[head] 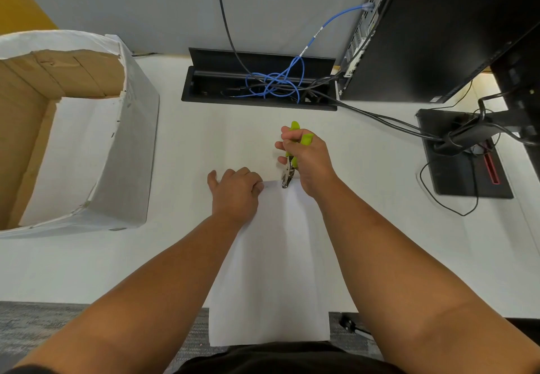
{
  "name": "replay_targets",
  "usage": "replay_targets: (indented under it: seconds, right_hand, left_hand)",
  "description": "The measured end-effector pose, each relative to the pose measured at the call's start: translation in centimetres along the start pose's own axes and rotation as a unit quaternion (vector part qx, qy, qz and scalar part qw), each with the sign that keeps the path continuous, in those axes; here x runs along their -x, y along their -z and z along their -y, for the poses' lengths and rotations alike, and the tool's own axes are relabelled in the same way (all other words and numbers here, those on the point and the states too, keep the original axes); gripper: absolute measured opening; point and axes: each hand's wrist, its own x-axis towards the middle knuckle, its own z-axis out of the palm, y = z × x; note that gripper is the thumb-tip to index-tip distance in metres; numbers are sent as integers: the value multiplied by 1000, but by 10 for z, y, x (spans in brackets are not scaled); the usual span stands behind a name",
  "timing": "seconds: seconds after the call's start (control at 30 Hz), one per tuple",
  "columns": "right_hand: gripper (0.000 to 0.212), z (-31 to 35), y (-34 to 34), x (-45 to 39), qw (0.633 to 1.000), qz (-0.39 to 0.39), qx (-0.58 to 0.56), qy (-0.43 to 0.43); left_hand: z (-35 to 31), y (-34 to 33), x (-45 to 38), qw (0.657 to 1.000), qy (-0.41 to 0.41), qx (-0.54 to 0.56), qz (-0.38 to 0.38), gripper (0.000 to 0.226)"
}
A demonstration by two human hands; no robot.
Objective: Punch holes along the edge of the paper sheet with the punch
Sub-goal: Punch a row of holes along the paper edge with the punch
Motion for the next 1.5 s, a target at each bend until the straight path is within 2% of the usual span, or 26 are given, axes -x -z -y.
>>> replay_targets:
  seconds: [0.2,0.33,0.47,0.73,0.83,1.03,1.3,1.5]
  right_hand:
    - [18,3,1,3,1000,-1,21,-20]
    - [19,6,3,2,999,-16,29,-17]
    - [21,7,9,1,999,-20,45,-19]
    - [8,5,7,0,997,-46,62,-9]
    - [24,3,6,-1,997,-63,46,6]
    - [33,0,9,0,997,-63,41,13]
    - [11,0,9,-7,996,-82,17,4]
    - [8,-5,10,-9,995,-93,10,17]
  left_hand:
    - [-3,2,1,1000,-13,-3,5,24]
    - [-4,3,3,999,-34,-23,-17,23]
    - [3,5,3,999,-16,-9,-37,24]
    - [2,3,5,999,-26,13,-26,23]
    - [3,2,5,999,-28,21,-29,23]
    - [4,1,4,998,-37,34,-22,21]
    - [3,-1,1,998,-42,39,-3,22]
    - [3,-2,0,999,-34,37,14,23]
